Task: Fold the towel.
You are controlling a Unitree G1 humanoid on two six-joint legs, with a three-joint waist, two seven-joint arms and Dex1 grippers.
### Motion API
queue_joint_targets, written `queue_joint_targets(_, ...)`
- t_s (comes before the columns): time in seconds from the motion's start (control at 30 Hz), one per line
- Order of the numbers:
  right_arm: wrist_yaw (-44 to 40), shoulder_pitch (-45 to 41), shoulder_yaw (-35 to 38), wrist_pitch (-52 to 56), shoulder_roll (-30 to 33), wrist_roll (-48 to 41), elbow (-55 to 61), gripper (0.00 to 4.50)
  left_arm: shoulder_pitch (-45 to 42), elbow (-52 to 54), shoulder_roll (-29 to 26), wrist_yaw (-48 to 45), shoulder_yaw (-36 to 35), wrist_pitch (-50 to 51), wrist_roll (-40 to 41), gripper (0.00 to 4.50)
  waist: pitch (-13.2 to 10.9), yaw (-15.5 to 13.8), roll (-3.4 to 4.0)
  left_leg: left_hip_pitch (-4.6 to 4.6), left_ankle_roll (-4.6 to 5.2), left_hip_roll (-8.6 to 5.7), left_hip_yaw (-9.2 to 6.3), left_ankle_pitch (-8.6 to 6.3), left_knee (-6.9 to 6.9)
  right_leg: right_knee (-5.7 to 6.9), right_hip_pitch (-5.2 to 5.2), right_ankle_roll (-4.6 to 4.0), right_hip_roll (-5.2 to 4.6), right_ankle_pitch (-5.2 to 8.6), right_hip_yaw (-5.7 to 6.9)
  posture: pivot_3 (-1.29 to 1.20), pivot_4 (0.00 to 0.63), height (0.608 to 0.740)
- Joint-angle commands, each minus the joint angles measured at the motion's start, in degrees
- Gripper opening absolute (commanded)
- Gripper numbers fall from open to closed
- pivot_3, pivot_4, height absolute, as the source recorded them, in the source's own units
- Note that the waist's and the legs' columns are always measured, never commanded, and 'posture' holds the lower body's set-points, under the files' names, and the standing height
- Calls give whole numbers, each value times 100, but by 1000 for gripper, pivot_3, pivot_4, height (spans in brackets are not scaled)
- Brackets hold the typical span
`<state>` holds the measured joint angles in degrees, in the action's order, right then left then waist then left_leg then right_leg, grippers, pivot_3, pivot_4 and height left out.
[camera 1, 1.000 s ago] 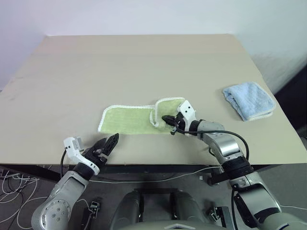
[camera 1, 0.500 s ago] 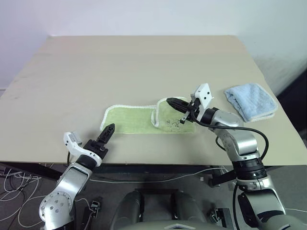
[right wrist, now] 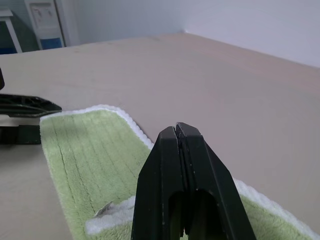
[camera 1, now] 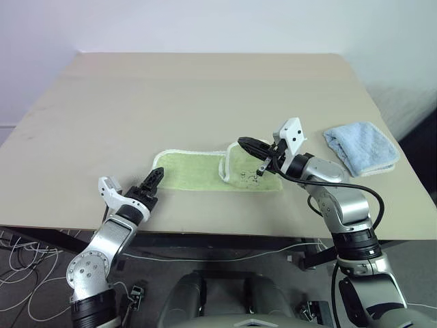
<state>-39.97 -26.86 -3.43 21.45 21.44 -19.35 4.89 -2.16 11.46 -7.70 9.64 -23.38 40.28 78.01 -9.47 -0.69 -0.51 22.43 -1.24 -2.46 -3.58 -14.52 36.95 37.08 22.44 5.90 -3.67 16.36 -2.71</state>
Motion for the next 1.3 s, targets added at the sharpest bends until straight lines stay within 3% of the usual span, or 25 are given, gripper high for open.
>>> queue_joint_targets(0.03,32,18,98,-46,12,-51,293,0,-19,-218,6,31,-92,-138,-123,2122,-1,5,-1,0,0,0,0,0,-1,0,0,0,0,0,-1,0,150,740)
queue_joint_targets(0.23,52,140,63,-82,19,-10,304,0,-6,-209,-33,-87,-200,-288,-136,55,0,19,2,1,0,4,1,0,-9,-2,6,0,-1,0,-3,0,150,740)
queue_joint_targets(0.43,74,164,78,-84,16,-8,293,0,-30,-208,-188,-207,-475,-533,-134,21,-1,68,0,1,-1,8,2,0,-13,-3,10,-1,0,1,-5,0,150,740)
queue_joint_targets(0.73,90,139,149,-161,55,36,163,0,-243,-274,-1492,-1249,-988,-733,-553,21,-14,142,-23,7,-14,11,10,8,-72,-14,45,-5,2,3,-14,0,150,740)
queue_joint_targets(0.9,106,115,202,-226,67,64,72,0,-336,305,-2144,-2108,-357,-591,-1320,21,-25,134,-39,9,-14,7,9,8,-76,-19,44,-5,-4,3,-14,0,150,740)
queue_joint_targets(1.07,131,101,197,-299,58,106,-20,0,-515,968,-2471,-3181,793,-615,-2125,21,-25,145,-38,9,-15,7,10,8,-82,-23,45,-6,-9,3,-15,0,150,740)
queue_joint_targets(1.3,200,189,201,-345,53,138,17,0,-1275,1145,-2308,-3529,2000,-584,-3044,21,-27,145,-36,11,-15,9,11,8,-91,-27,52,-6,-7,2,-17,0,150,740)
